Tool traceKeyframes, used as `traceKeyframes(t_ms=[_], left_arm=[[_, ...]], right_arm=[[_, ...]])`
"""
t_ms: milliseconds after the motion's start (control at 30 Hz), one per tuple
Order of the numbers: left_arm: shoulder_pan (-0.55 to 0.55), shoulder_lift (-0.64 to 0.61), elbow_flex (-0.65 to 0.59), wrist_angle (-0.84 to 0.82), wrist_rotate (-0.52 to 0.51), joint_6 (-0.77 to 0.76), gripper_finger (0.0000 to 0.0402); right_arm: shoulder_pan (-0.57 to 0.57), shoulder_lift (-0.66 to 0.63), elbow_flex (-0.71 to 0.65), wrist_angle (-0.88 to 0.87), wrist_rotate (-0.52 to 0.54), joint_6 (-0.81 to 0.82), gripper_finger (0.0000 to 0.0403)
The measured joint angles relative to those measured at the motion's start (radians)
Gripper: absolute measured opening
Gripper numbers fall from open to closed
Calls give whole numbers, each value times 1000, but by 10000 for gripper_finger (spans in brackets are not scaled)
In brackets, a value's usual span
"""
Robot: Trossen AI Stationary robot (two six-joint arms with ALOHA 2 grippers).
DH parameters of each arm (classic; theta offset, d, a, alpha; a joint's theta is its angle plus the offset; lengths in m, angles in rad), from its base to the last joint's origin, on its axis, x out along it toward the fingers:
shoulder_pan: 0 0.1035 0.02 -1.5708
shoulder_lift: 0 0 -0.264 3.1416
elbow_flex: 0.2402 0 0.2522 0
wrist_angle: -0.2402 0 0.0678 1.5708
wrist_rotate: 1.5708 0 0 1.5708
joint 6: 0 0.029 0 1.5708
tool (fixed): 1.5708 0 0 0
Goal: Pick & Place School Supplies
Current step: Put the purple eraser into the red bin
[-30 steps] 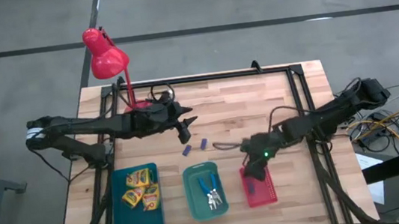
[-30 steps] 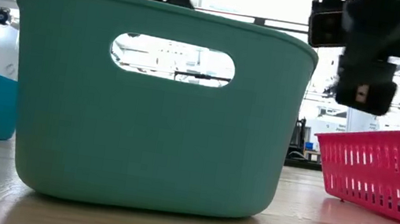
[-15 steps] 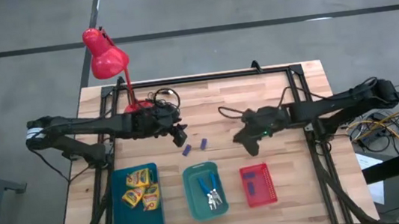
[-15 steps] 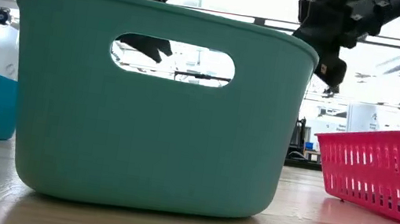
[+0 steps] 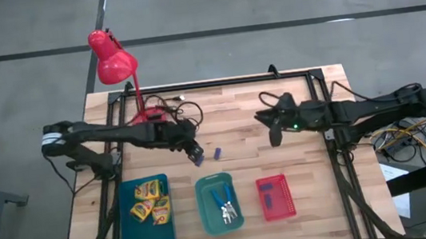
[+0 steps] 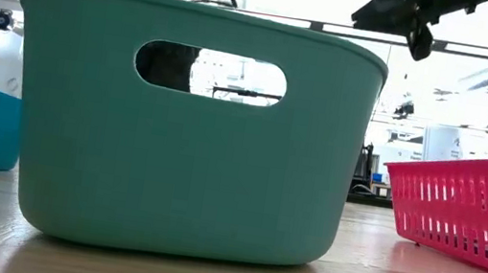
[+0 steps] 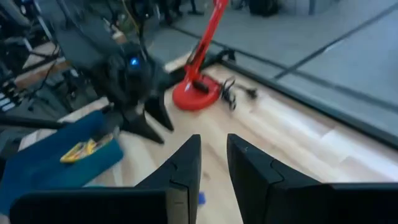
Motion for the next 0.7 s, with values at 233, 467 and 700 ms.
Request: traceKeyframes(t_ms=[233, 467, 700], left_arm=[[-1, 85, 0, 1, 42, -57, 174], [-2, 146, 18, -7, 62, -167, 174], [-23, 176, 44, -5, 93, -90, 174]], right_arm=[[0, -59, 0, -8, 12, -37, 75], [0, -53, 0, -11, 17, -90, 72], [0, -48, 0, -17, 38, -93, 71]])
